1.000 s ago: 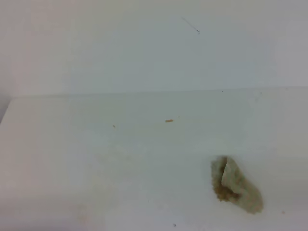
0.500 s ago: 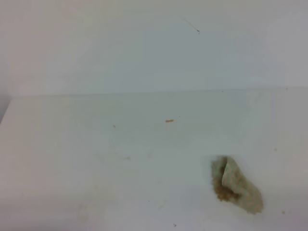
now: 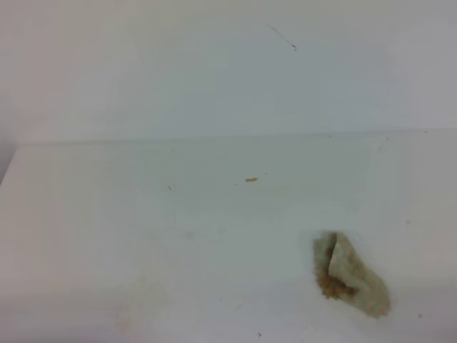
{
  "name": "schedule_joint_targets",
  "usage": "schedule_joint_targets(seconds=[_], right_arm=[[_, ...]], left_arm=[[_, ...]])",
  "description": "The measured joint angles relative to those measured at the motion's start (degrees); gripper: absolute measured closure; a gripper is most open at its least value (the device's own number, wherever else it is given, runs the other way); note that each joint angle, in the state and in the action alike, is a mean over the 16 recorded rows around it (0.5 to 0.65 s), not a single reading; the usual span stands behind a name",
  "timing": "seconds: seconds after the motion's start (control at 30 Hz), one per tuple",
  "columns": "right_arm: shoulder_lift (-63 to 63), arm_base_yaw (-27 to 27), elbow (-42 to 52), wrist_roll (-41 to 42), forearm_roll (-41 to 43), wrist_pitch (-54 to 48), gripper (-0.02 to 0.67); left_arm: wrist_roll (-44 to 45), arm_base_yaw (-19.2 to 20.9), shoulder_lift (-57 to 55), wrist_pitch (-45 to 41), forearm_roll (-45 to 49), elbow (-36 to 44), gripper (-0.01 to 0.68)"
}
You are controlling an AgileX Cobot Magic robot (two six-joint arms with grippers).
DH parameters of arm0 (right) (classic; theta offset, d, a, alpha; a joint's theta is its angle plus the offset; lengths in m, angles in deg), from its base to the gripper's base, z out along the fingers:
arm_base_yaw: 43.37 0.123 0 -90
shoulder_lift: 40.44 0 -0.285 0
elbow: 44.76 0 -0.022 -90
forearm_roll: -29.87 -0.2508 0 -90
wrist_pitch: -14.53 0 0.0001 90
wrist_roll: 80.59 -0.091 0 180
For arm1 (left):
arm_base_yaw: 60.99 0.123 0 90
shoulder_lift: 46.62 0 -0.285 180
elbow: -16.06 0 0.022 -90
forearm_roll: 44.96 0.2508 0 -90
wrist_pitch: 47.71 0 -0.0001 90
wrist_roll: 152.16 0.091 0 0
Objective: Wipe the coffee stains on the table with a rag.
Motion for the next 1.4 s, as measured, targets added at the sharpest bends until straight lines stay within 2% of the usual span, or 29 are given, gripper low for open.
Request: schedule_joint_targets(seconds=[0.6,1.4], right_arm=[[0.0,-2.6,-0.1,2.0,-5.6,0.6,0.646],[0.0,-2.8,-0.1,1.9,-6.0,0.7,0.646]], left_arm=[[0.0,0.0,0.0,0.0,0.0,0.0,0.675],[0.0,0.0,0.0,0.0,0.0,0.0,0.675]])
